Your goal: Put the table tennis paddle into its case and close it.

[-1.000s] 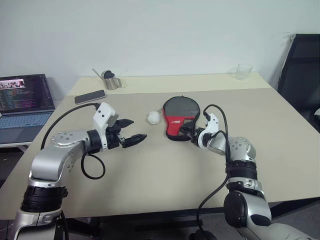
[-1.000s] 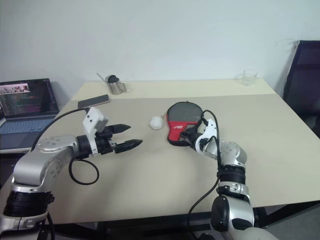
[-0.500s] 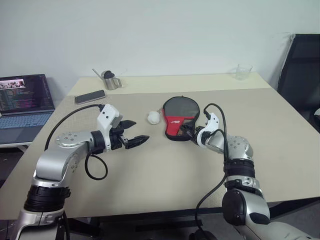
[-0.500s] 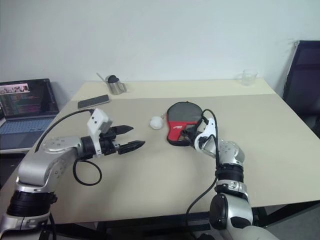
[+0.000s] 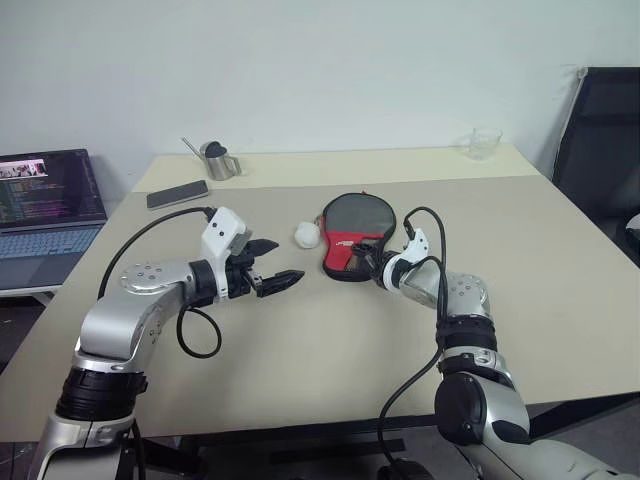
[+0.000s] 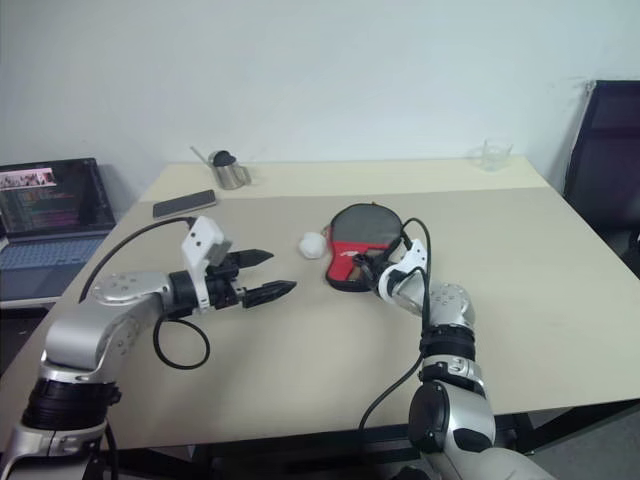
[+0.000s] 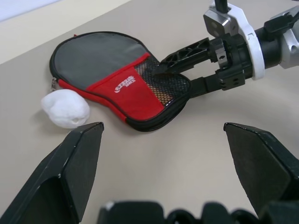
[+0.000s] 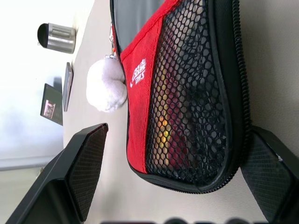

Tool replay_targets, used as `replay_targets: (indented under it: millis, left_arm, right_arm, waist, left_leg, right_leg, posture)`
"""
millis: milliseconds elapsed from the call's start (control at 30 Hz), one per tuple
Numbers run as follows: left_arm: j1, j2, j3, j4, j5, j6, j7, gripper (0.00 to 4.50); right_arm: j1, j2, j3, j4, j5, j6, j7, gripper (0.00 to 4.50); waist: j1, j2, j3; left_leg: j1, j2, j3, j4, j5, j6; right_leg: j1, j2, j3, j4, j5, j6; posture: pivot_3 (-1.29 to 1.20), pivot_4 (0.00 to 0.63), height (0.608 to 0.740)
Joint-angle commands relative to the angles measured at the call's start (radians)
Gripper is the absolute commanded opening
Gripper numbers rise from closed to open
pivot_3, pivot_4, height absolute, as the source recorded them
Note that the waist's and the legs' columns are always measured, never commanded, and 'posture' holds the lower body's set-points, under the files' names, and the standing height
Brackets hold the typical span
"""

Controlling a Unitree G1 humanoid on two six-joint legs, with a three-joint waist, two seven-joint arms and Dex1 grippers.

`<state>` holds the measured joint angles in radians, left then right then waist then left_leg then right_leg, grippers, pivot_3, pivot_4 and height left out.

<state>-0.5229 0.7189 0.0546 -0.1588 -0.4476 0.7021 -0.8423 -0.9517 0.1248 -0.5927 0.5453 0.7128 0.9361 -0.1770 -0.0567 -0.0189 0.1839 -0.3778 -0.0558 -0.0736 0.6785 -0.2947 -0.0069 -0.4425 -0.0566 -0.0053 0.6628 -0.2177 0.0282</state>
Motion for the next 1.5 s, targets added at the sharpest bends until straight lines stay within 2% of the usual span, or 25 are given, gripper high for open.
replay_targets:
  millis: [33,133,467,767,1100,1333,1500]
  left_arm:
    - [-0.015,0.003,0.011,-0.025,0.001,-0.025,0.000,4.50]
    - [-0.013,0.006,0.012,-0.025,0.001,-0.028,0.001,4.50]
    - [-0.013,0.002,0.009,-0.024,0.009,-0.038,0.007,4.50]
    - [-0.013,0.004,0.003,-0.025,0.013,-0.042,0.004,4.50]
    - [-0.033,0.005,-0.018,0.005,0.026,-0.053,-0.017,4.50]
    - [-0.079,-0.038,-0.063,0.057,0.042,-0.080,-0.040,4.50]
    - [-0.102,-0.037,-0.076,0.097,0.051,-0.101,-0.064,4.50]
  right_arm:
    - [-0.011,0.013,0.020,0.010,0.009,-0.027,-0.008,4.31]
    - [-0.009,0.002,0.026,0.024,-0.001,-0.046,-0.015,3.53]
    - [-0.001,-0.012,0.049,0.047,-0.020,-0.068,-0.017,0.01]
    - [0.043,-0.064,0.094,-0.029,-0.009,0.039,0.021,0.01]
    - [0.211,-0.144,0.131,-0.345,0.087,0.429,0.063,0.01]
    - [0.328,-0.262,0.153,-0.532,0.116,0.659,0.153,0.01]
    - [0.430,-0.338,0.205,-0.619,0.194,0.678,0.194,0.01]
  waist:
    - [0.000,0.000,0.000]
    - [0.000,0.000,0.000]
    - [0.000,0.000,0.000]
    - [0.002,0.000,0.000]
    - [0.017,0.000,0.000]
    - [0.025,0.000,0.000]
    - [0.026,0.000,0.000]
  left_leg:
    - [0.000,0.000,0.000,0.000,0.000,0.000]
    - [0.001,0.000,0.000,0.000,0.000,0.000]
    - [0.000,0.000,0.000,0.000,0.000,0.000]
    - [-0.001,0.000,-0.001,0.000,0.000,0.000]
    - [-0.003,0.000,-0.002,-0.001,0.000,0.000]
    - [-0.003,0.000,-0.001,-0.001,0.000,0.000]
    - [-0.003,0.000,-0.002,-0.001,0.000,0.001]
  right_leg:
    - [0.000,0.000,0.000,0.000,0.000,0.000]
    - [0.000,0.000,0.000,0.000,0.000,-0.001]
    - [0.000,0.000,0.000,-0.001,0.000,-0.001]
    - [0.000,0.000,-0.001,-0.002,0.000,-0.001]
    - [0.000,0.000,-0.002,-0.005,0.000,-0.001]
    - [0.001,0.000,-0.003,-0.005,0.000,0.000]
    - [0.001,0.001,-0.003,-0.006,0.000,0.000]
  posture:
    - [0.00,0.150,0.740]
    - [0.00,0.150,0.740]
    - [0.00,0.150,0.740]
    - [0.00,0.150,0.740]
    - [0.00,0.150,0.740]
    - [0.00,0.150,0.740]
    - [0.00,0.150,0.740]
